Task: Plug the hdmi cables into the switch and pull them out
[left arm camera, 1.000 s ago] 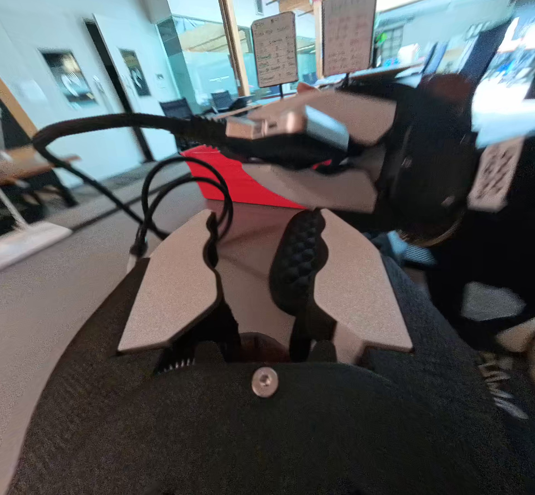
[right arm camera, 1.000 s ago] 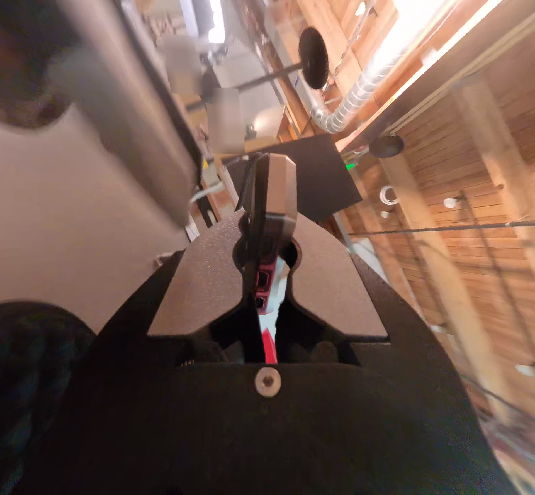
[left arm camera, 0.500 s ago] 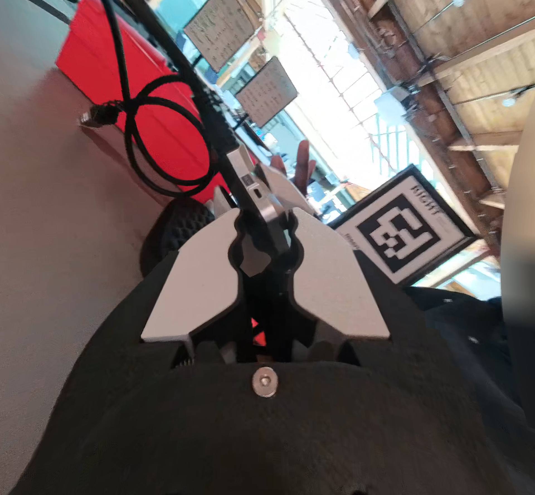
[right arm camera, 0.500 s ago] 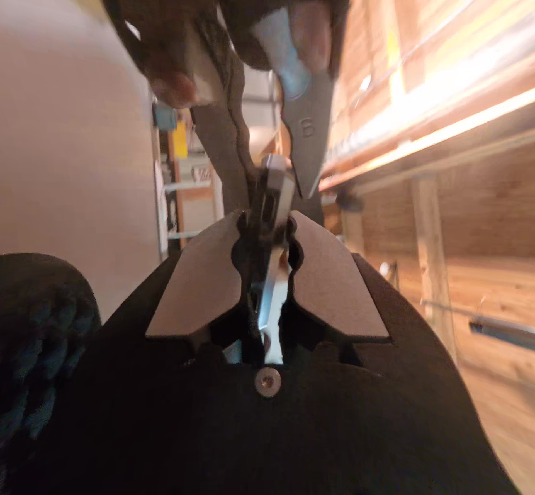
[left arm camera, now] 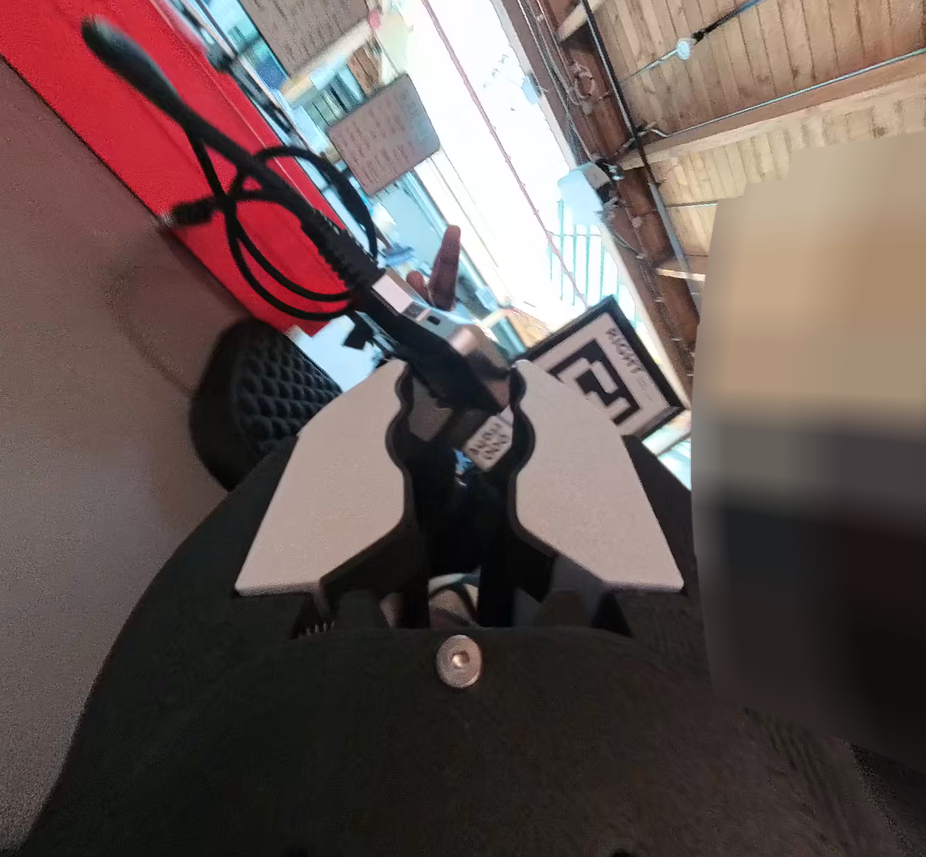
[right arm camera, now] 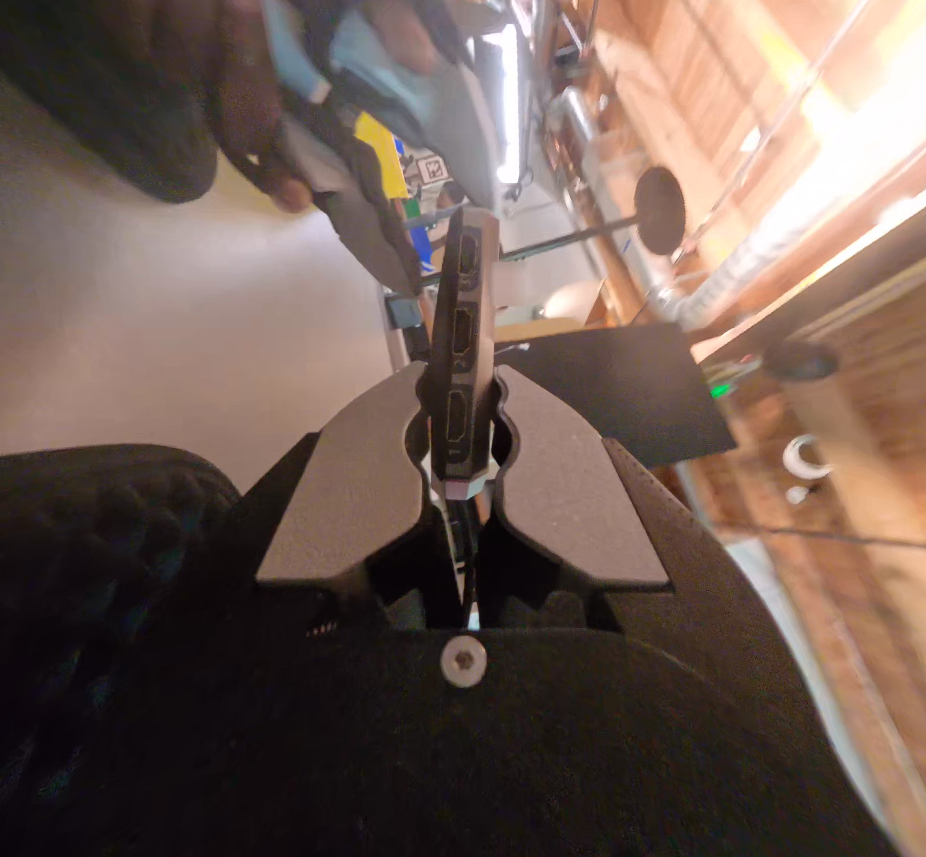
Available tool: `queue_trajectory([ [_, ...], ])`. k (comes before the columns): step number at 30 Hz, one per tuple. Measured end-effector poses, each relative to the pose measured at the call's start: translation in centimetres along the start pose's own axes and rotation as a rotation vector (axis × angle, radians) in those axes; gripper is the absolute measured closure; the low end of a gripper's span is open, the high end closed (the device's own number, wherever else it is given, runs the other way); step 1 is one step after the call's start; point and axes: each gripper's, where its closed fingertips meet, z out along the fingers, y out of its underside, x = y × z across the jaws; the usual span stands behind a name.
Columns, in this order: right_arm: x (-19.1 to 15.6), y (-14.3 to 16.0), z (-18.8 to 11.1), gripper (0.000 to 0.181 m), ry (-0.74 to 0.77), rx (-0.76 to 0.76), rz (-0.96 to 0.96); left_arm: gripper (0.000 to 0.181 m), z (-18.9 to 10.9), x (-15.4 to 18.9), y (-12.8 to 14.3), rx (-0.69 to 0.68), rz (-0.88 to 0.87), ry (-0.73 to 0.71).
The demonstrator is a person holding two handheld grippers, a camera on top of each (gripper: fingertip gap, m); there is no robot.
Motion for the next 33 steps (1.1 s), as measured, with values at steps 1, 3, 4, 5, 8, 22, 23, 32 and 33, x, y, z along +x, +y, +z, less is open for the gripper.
queue_trajectory([
  [1, 0.5, 0.4, 0.1, 0.16, -0.005, -0.031, 0.047, 0.14, -0.4, -0.3, -0.6, 0.024, 0.068, -0.049],
  [3, 1.0, 1.4, 0.2, 0.16, -0.028, -0.115, 0.097, 0.138, -1.4, -1.1, -1.6, 0.071, 0.228, -0.162],
  [4, 1.0, 1.8, 0.2, 0.16, -0.045, -0.158, 0.1, 0.136, -1.9, -1.4, -2.1, 0.09, 0.307, -0.22],
  [5, 0.9, 2.3, 0.2, 0.16, -0.065, -0.202, 0.086, 0.135, -2.4, -1.6, -2.5, 0.107, 0.385, -0.271],
  [8, -0.3, 3.8, 0.2, 0.16, -0.144, -0.339, 0.004, 0.135, -3.7, -1.6, -3.6, 0.161, 0.581, -0.398],
  [22, -7.5, 5.6, -1.6, 0.153, -0.567, -0.485, 0.195, 0.135, -4.1, 0.2, -2.9, 0.179, 0.789, -0.363],
  [23, -7.4, 5.3, -2.0, 0.149, -0.595, -0.461, 0.258, 0.136, -4.0, 0.3, -2.8, 0.172, 0.803, -0.367],
  [32, -3.8, 4.0, -4.5, 0.082, -0.608, -0.271, 0.661, 0.119, -2.1, -3.4, 1.8, -0.291, 0.987, -0.634],
  [33, -3.3, 4.1, -4.4, 0.081, -0.578, -0.281, 0.626, 0.115, -1.9, -3.9, 2.9, -0.375, 0.993, -0.652],
])
